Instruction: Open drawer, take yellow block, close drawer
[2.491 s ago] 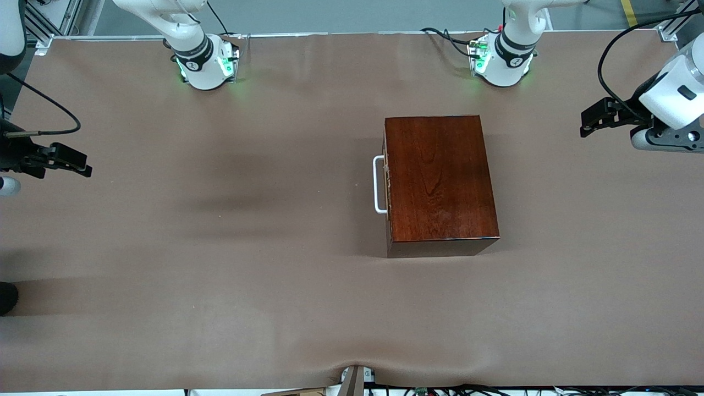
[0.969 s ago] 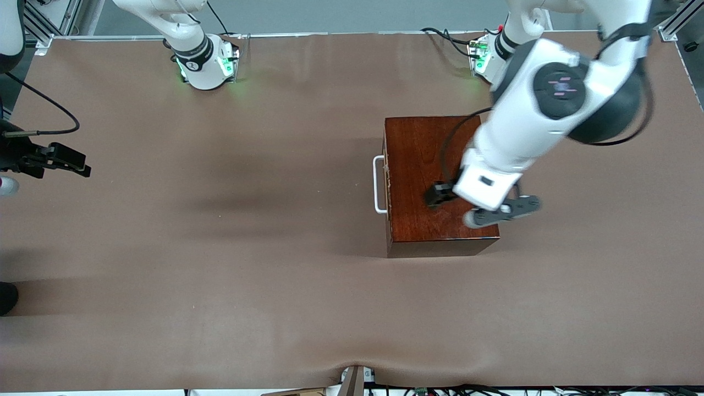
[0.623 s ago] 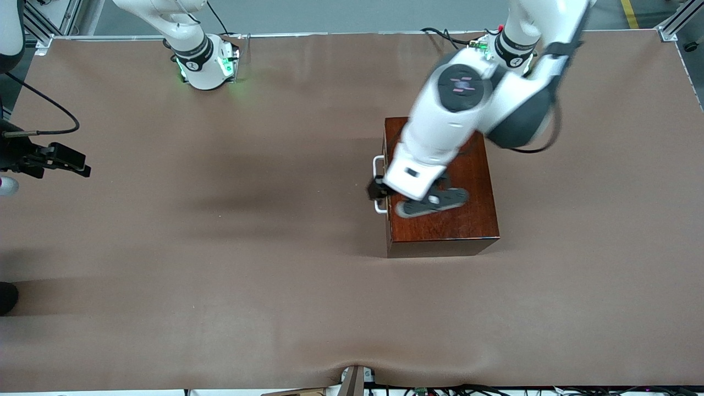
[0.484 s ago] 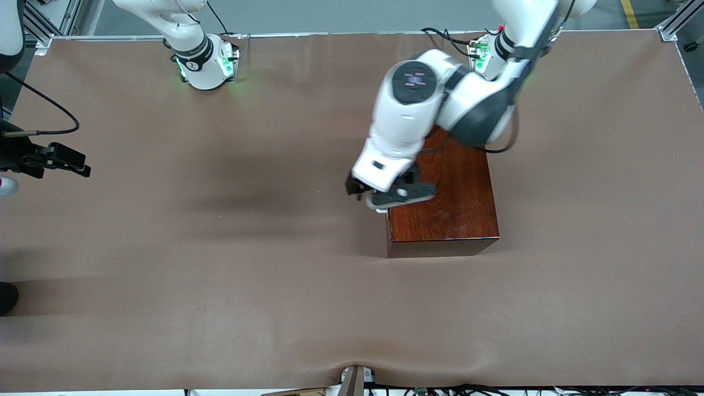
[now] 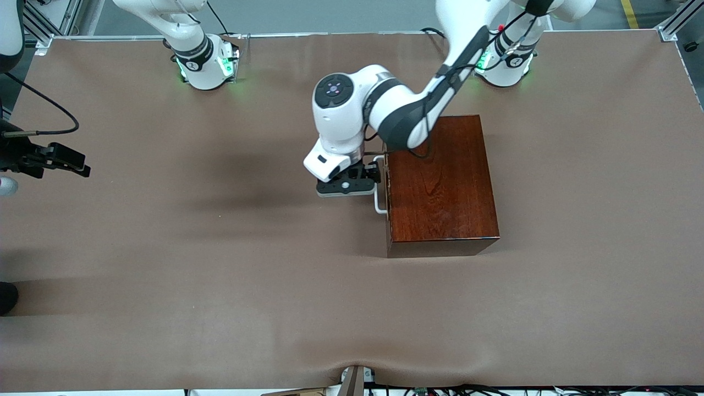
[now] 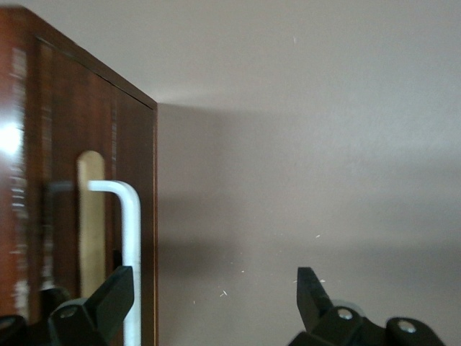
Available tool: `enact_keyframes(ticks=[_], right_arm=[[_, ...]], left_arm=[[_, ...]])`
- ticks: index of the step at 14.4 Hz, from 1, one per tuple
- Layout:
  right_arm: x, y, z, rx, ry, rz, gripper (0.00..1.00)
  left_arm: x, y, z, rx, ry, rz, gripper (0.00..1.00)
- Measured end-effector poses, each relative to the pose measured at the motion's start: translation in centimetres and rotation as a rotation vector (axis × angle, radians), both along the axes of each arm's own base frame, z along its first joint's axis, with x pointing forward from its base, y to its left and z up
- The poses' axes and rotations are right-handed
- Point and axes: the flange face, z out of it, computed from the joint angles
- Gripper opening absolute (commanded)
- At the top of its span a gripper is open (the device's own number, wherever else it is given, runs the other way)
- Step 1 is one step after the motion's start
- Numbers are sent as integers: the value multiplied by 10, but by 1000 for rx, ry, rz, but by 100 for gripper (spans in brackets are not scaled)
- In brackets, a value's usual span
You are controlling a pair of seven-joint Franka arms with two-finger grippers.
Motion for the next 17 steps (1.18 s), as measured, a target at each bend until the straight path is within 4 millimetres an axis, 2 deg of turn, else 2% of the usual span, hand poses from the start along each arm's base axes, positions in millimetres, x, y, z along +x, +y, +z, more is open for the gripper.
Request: enact_keyframes(ticks=[2, 8, 11, 17], right_arm=[[0, 0, 0, 0, 0, 0, 100], [0, 0, 0, 0, 0, 0, 100], [0, 0, 0, 0, 0, 0, 100], [0, 0, 0, 0, 0, 0, 100]], left_arm=[[-4, -4, -13, 25, 6, -14, 100], [-5, 12, -25, 131, 74, 5, 100], [-6, 13, -44, 156, 97, 6, 100], [-6, 9, -55, 144, 90, 25, 100]])
